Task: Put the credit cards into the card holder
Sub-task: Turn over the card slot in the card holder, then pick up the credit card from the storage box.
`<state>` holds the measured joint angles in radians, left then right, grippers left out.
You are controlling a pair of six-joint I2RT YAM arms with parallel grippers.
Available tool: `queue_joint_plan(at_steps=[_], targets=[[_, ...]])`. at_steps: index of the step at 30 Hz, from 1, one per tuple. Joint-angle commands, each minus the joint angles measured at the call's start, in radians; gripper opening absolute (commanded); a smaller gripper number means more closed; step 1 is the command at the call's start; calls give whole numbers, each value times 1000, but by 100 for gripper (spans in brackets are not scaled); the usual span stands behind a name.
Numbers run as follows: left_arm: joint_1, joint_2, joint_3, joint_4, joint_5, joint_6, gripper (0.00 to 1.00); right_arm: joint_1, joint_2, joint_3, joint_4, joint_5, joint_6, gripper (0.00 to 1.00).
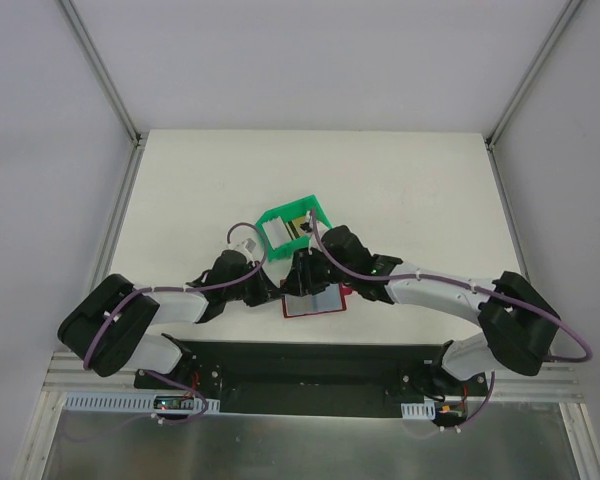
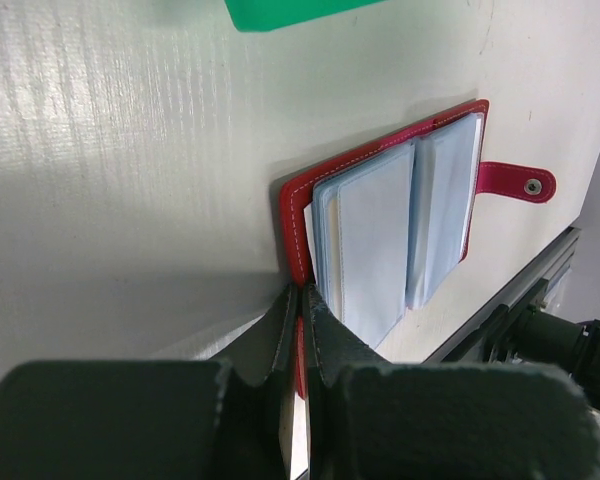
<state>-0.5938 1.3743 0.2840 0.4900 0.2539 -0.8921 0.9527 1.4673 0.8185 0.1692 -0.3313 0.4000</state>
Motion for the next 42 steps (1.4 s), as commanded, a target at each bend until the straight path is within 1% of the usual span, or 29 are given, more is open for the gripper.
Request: queue_joint_plan(at_steps=[1, 4, 8, 10, 13, 17, 20, 27, 32, 38, 42], targets=[[6, 37, -34, -188, -70, 45, 0, -2, -85, -19, -37, 110, -40, 42], [6, 17, -37, -192, -68, 44, 0, -23, -111, -16, -89, 178, -38, 45], [6, -10, -36, -203, -67, 35, 0, -63, -136, 10, -151, 202, -44, 47], [6, -23, -23, -235, -76, 41, 0, -78, -147, 16, -165, 210, -53, 50], [6, -35, -20, -246, -93, 36, 0, -117, -136, 47, -206, 187, -59, 61], [6, -60, -55, -240, -104, 6, 0, -144, -102, 145, -301, 206, -115, 68], [6, -69, -66, -229, -116, 4, 0, -170, -52, 247, -364, 199, -158, 71], [6, -78, -68, -235, -122, 7, 0, -200, 96, 413, -398, 153, -187, 76], [6, -110, -82, -243, -140, 7, 0, -203, 229, 534, -434, 143, -207, 76], [8, -116, -78, -249, -142, 21, 0, -244, 369, 674, -468, 146, -225, 75], [8, -116, -80, -249, -136, 27, 0, -272, 438, 741, -497, 182, -253, 75]])
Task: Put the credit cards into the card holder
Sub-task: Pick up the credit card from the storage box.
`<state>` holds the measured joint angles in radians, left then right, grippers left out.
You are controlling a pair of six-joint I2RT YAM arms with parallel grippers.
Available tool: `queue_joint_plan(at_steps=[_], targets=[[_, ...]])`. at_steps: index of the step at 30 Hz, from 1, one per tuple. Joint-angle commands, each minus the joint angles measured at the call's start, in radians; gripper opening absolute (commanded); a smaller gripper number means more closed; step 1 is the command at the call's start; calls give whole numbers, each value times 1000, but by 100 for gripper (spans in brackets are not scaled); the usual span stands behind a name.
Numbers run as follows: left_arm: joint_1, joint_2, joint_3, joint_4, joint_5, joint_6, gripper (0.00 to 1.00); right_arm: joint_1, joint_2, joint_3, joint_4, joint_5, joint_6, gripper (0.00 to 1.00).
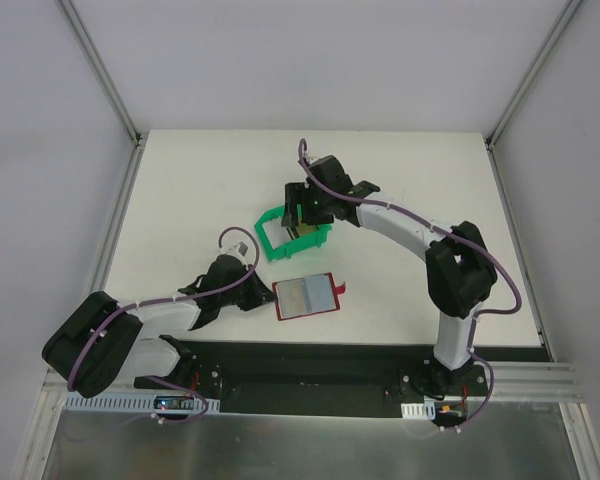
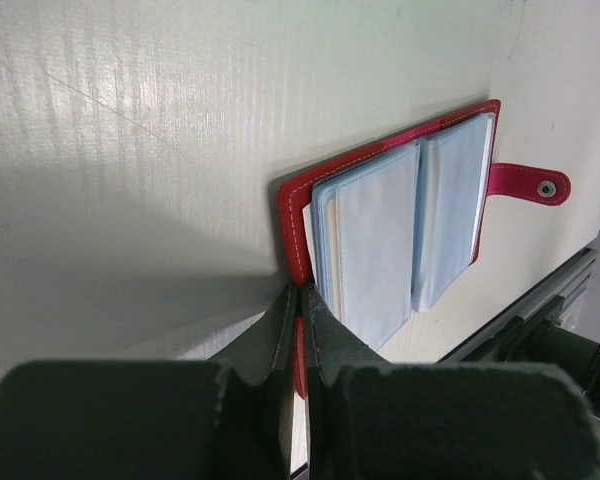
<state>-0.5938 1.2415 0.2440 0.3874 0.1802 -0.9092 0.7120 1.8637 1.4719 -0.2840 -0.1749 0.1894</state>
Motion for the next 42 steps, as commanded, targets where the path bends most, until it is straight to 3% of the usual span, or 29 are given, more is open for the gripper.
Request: queue_joint_plan(at_steps=[1, 11, 32, 42], targets=[[8, 18, -40, -145, -61, 46, 0, -40, 64, 108, -59, 25, -51, 75], [8, 32, -28, -147, -59, 53, 0, -103, 111, 123, -101, 41, -125, 75], [8, 70, -3, -143, -45, 58, 0, -164, -4, -18, -98, 84, -156, 76], [8, 65, -5, -140, -44, 59, 0, -164, 14, 28, -30, -84, -177, 77]])
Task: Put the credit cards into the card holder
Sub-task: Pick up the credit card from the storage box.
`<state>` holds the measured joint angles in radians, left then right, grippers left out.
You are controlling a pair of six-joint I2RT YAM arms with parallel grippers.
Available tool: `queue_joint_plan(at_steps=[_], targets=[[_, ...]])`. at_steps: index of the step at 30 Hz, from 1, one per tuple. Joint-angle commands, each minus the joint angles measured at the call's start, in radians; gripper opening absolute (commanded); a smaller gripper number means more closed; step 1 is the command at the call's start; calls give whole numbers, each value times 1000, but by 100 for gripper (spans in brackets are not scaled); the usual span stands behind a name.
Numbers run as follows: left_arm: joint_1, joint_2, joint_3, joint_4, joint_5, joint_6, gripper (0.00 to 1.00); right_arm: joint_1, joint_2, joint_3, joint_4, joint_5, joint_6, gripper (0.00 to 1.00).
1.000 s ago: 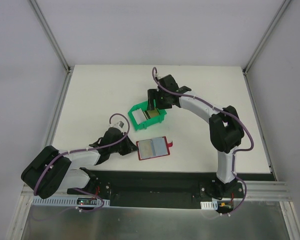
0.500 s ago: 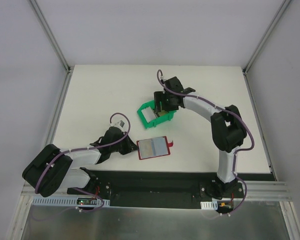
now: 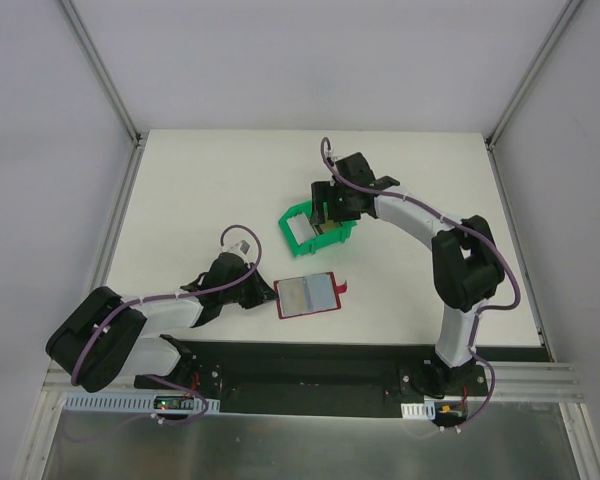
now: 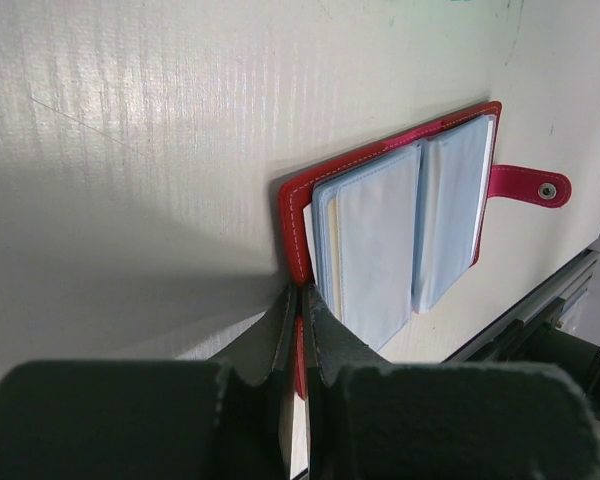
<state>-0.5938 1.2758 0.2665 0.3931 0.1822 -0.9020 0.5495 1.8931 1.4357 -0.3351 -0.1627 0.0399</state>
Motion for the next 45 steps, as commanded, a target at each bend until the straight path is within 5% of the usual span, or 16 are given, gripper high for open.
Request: queue_joint_plan(at_steps=[1, 32, 45], targets=[[8, 28, -29, -148, -46, 51, 0, -3, -5, 75, 18, -109, -29, 77], [8, 40, -21, -157, -43, 57, 0, 67, 173, 164, 16, -204, 17, 87], [8, 43, -23, -154, -41, 55, 0, 69, 106, 149, 18, -216, 18, 74]])
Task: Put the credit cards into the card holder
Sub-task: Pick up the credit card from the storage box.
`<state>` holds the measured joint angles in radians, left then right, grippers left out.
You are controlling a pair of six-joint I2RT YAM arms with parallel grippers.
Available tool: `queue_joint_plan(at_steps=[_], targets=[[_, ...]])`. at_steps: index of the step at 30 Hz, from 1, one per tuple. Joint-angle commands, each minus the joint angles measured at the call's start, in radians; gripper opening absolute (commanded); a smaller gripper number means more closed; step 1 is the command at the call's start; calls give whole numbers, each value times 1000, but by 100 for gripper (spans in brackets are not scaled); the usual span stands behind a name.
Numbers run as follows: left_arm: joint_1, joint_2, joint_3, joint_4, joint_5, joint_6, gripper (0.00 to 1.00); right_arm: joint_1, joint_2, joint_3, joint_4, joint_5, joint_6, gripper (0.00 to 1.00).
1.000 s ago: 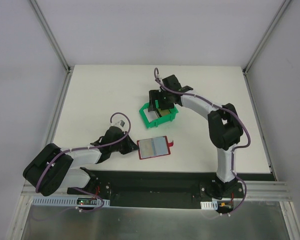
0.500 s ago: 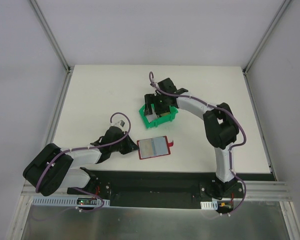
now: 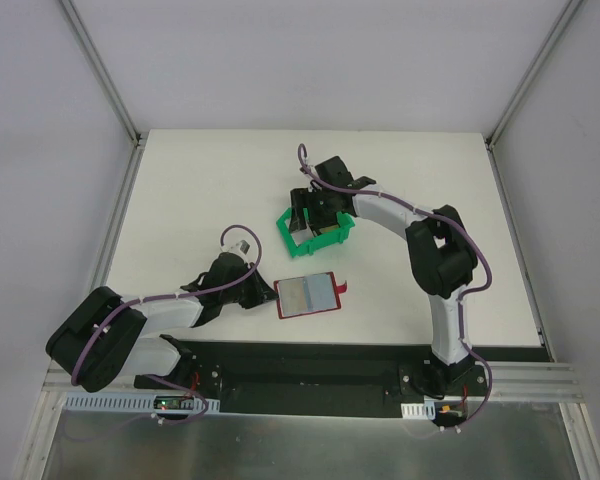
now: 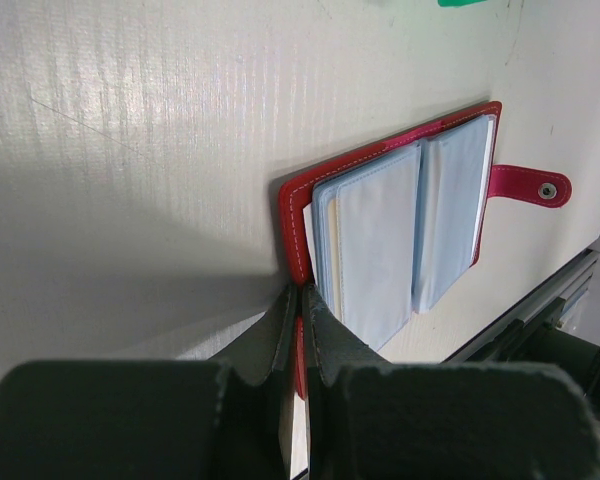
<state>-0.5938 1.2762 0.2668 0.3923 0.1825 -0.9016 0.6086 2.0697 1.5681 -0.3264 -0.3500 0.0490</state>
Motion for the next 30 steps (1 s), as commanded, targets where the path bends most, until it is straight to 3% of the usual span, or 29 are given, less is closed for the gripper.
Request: queue_joint_plan(at_steps=[1, 10, 25, 30], targets=[[8, 43, -21, -150, -41, 56, 0, 13, -74, 15, 10, -30, 9, 73], [8, 54, -20, -147, -35, 58, 0, 17, -85, 9, 4, -14, 5, 63], [8, 61, -15, -147, -29, 59, 0, 17, -105, 7, 4, -10, 6, 23], [9, 63, -15, -147, -29, 56, 0, 19, -123, 6, -3, 29, -6, 17]])
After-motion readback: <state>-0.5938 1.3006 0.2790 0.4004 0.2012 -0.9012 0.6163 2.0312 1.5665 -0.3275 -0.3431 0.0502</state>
